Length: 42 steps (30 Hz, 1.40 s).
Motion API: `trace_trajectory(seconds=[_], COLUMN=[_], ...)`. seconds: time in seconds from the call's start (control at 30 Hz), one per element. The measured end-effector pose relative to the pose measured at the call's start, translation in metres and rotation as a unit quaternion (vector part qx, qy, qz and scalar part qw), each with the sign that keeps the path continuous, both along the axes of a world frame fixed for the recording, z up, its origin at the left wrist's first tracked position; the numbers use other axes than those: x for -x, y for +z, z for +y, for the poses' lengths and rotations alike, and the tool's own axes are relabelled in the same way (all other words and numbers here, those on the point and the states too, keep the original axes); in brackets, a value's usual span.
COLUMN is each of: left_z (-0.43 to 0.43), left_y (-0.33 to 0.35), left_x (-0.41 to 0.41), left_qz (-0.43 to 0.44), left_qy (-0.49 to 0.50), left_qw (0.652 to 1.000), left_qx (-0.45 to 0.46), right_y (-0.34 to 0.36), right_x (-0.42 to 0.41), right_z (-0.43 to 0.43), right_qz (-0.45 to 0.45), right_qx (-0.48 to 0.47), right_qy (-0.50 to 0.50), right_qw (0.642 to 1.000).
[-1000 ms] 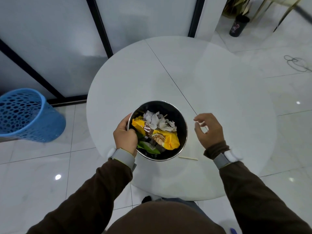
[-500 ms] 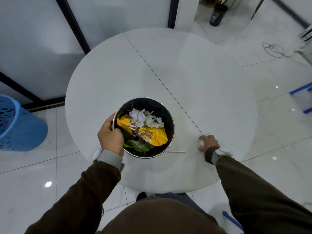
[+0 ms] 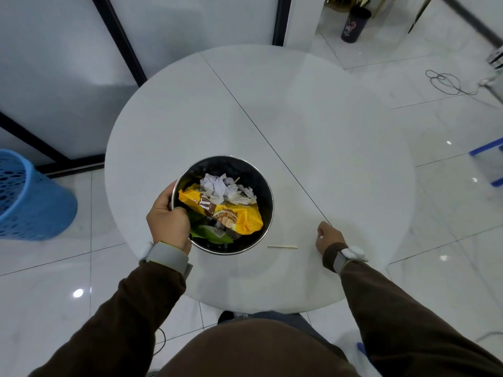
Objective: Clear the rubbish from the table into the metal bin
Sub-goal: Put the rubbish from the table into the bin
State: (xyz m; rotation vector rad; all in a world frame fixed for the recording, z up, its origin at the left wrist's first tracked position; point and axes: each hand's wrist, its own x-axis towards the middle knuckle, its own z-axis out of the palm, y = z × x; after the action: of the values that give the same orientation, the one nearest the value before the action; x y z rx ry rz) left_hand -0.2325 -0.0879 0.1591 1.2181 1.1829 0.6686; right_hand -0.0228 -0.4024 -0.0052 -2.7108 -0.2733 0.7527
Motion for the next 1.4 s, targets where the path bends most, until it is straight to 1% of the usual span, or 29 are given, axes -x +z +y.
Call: trace_trajectory(seconds=[0.1,0.17,0.23,0.3,0.37,0.57,0.73,1.0,1.1,1.2,1.3,1.4], left_z=[0.004,0.006,0.009,0.01,0.012,0.014,0.013,0.012,0.013,0.012,0.011,0.009], left_y=[0.0,-0.001,0.0,0.001,0.003,0.005,0.01,0.017,0.018,0.016,0.016,0.015], left_x=[0.002,0.004,0.009,0.013,0.018,0.029,0.037,0.047,0.053,0.056,0.062,0.066], left_qz=[-0.004,-0.005,-0.009,-0.009,-0.007,0.004,0.008,0.004,0.001,-0.004,-0.013,-0.013], left_qy=[0.011,0.013,0.018,0.022,0.024,0.029,0.029,0.038,0.041,0.041,0.042,0.043], left_qw=[1.0,1.0,1.0,1.0,1.0,1.0,0.999,0.999,0.999,0.999,0.999,0.999], left_qx=[-0.001,0.0,0.0,-0.003,-0.005,-0.009,-0.018,-0.022,-0.019,-0.015,-0.009,-0.003], right_y=[0.004,0.004,0.003,0.0,-0.002,0.001,0.011,0.02,0.023,0.042,0.088,0.142], right_x=[0.009,0.015,0.021,0.026,0.031,0.034,0.033,0.038,0.044,0.041,0.039,0.039], right_z=[0.007,0.011,0.017,0.024,0.033,0.067,0.086,0.088,0.088,0.094,0.104,0.12], right_qz=[-0.019,-0.012,-0.001,0.005,0.002,0.004,0.037,0.099,0.103,0.08,0.032,-0.033], right_qx=[-0.045,-0.044,-0.014,0.028,0.059,0.147,0.211,0.233,0.197,0.15,0.075,-0.009], right_qy=[0.049,0.081,0.144,0.216,0.264,0.32,0.317,0.259,0.216,0.191,0.165,0.148], right_qw=[0.998,0.996,0.99,0.976,0.963,0.936,0.924,0.932,0.951,0.967,0.983,0.988])
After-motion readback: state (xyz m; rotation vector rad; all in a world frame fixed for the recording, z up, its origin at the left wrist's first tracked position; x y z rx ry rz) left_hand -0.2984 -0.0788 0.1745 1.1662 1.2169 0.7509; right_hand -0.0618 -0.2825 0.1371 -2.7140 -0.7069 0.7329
